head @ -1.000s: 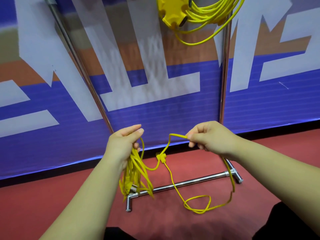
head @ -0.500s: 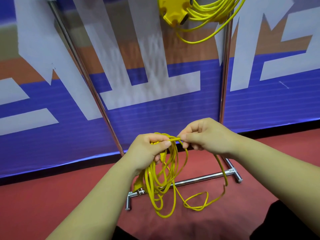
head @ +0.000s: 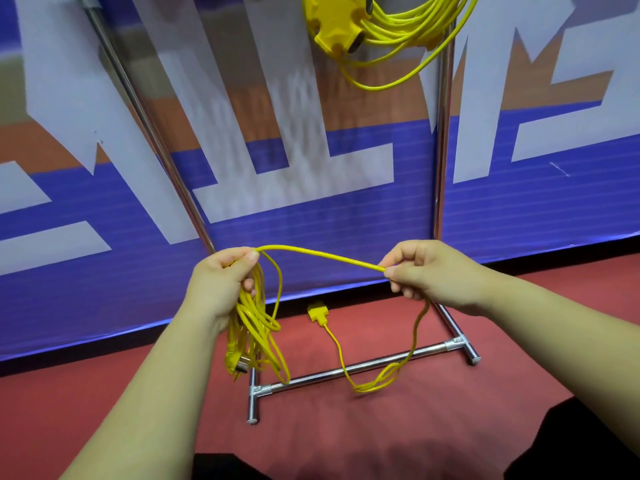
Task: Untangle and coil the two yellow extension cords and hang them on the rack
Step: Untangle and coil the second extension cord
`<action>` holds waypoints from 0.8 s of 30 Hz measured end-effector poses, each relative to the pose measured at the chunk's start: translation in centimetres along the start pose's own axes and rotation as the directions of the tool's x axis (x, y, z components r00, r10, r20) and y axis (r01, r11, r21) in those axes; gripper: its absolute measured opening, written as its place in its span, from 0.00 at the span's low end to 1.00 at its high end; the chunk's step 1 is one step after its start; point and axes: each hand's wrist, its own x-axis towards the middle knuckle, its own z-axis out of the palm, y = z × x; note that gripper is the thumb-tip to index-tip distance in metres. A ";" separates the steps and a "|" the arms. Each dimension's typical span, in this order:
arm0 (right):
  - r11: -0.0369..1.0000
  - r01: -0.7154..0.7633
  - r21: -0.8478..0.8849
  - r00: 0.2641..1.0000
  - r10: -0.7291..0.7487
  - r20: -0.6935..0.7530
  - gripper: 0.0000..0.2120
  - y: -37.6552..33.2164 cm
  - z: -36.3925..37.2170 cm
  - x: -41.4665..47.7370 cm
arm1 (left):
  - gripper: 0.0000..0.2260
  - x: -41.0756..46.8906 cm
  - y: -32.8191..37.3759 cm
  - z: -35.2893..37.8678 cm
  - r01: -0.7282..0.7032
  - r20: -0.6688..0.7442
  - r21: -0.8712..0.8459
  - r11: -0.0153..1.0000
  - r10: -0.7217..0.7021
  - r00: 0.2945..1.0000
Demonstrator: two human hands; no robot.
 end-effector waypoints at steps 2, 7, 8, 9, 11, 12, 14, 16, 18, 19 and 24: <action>1.000 0.000 0.013 0.999 0.000 -0.046 0.03 -0.2 -0.1 0.1 | 0.07 0.5 -0.4 -0.5 0.013 -0.027 0.000 1.000 -0.013 1.000; 0.998 -0.040 0.052 0.990 0.047 -0.130 0.05 -0.7 0.0 0.2 | 0.07 0.5 -0.5 -0.9 0.046 -0.049 -0.113 0.992 -0.052 0.997; 0.997 -0.060 0.046 0.988 0.066 -0.138 0.05 -0.6 0.0 0.3 | 0.07 0.3 -0.5 -0.8 0.052 -0.035 -0.131 0.990 -0.057 0.998; 0.996 -0.085 0.042 0.985 0.090 -0.149 0.05 -0.5 0.1 0.4 | 0.07 0.2 -0.5 -0.7 0.055 -0.018 -0.140 0.989 -0.058 0.998; 0.987 -0.149 0.065 0.971 0.158 -0.178 0.06 0.0 0.2 0.7 | 0.07 -0.3 -0.3 -0.3 0.049 0.026 -0.138 0.989 -0.046 0.999; 0.978 -0.187 0.096 0.961 0.202 -0.190 0.05 0.2 0.3 0.9 | 0.07 -0.5 -0.1 -0.1 0.042 0.051 -0.127 0.991 -0.035 0.998; 0.951 -0.257 0.171 0.936 0.289 -0.200 0.07 0.3 0.6 1.1 | 0.06 -1.0 0.1 0.4 0.028 0.100 -0.111 0.993 -0.017 0.995; 0.922 -0.306 0.237 0.912 0.355 -0.204 0.10 0.3 0.8 1.2 | 0.05 -1.4 0.3 0.8 0.020 0.148 -0.113 0.993 -0.003 0.989; 0.910 -0.334 0.247 0.900 0.386 -0.203 0.11 0.2 0.7 1.1 | 0.06 -1.7 0.5 1.2 0.014 0.185 -0.123 0.992 0.010 0.983; 0.911 -0.343 0.230 0.901 0.388 -0.195 0.12 0.2 0.7 1.1 | 0.06 -1.8 0.5 1.3 0.013 0.202 -0.127 0.992 0.013 0.979; 0.955 -0.274 0.113 0.944 0.289 -0.157 0.08 0.1 0.6 0.8 | 0.06 -2.6 0.7 1.9 0.037 0.286 -0.133 0.990 0.003 0.958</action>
